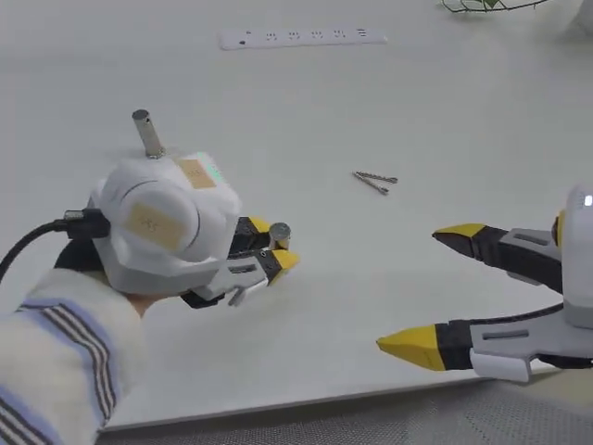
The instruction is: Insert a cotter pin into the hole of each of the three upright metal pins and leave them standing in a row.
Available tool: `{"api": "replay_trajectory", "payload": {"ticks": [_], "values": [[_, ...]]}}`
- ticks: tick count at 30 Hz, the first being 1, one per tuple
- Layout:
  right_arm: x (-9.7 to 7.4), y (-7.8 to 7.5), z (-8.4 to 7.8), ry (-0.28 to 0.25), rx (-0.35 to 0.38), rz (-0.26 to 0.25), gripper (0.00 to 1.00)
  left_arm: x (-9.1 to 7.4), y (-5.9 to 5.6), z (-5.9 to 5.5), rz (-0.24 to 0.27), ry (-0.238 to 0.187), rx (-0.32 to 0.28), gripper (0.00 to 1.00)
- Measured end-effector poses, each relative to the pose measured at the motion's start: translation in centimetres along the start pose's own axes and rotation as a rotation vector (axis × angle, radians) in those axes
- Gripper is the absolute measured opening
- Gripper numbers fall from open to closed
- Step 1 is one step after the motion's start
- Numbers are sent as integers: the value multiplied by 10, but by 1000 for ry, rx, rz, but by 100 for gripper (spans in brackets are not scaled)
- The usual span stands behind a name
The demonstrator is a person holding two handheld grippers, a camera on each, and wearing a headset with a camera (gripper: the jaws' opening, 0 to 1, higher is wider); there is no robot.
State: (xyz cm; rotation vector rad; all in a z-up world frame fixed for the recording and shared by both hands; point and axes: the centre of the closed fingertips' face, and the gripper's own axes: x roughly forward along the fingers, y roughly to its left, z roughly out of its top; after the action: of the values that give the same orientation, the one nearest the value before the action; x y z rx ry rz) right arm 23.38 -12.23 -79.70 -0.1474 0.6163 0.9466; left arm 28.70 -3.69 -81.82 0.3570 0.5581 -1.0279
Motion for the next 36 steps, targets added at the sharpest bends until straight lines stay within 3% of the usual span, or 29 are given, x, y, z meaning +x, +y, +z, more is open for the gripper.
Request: {"api": "replay_trajectory", "payload": {"ticks": [8,16,23,36], "values": [[0,0,-1,-8,10,5,86,10,-1,-15,-1,21,-25,11],[0,-1,-1,-5,9,2,86,14,-5,-21,1,22,-27,11],[-2,-4,-2,-2,11,-5,86,12,-8,-19,-6,12,-5,11],[-2,-6,-2,0,5,-8,86,12,-7,-19,31,-4,-41,12]]}}
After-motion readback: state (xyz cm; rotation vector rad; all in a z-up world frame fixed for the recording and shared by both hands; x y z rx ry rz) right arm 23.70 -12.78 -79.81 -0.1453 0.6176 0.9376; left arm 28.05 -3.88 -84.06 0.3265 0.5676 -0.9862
